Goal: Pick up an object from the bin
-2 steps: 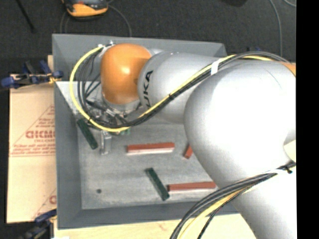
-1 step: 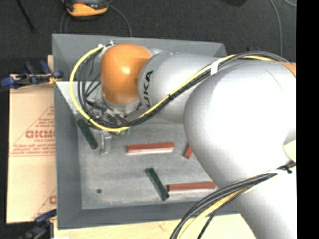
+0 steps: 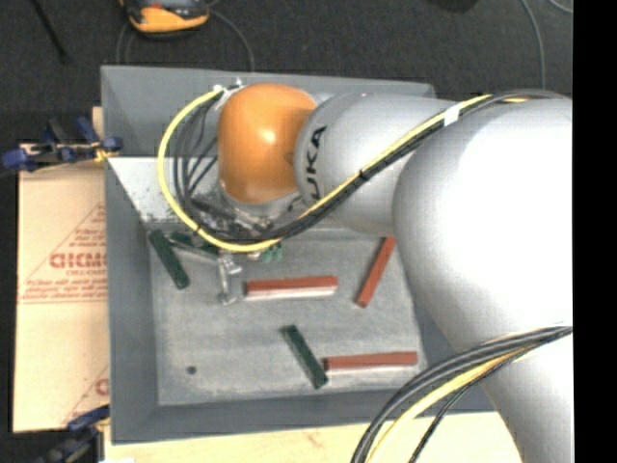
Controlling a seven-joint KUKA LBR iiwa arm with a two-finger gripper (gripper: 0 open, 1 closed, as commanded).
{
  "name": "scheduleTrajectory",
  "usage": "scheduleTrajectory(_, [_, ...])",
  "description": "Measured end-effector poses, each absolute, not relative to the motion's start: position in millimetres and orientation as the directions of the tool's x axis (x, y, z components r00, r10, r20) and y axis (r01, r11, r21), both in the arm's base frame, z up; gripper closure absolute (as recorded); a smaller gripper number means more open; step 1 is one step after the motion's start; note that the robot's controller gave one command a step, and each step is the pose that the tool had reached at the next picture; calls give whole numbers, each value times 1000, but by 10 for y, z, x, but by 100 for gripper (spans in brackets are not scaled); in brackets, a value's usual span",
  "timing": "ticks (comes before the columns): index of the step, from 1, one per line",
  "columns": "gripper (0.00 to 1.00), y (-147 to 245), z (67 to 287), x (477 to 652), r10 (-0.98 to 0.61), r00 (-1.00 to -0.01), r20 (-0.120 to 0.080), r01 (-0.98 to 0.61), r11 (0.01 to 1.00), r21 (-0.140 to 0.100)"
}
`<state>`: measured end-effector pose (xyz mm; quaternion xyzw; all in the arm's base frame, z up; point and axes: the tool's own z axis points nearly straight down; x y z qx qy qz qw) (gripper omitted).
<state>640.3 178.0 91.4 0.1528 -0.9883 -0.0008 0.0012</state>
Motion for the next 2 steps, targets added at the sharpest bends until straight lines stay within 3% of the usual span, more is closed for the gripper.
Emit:
scheduleTrajectory(1, [0, 1368, 1302, 6401, -444, -896, -9, -444, 896, -4])
scheduleTrajectory(2, [0, 1203, 1154, 6434, -395, -919, -6, -395, 919, 1])
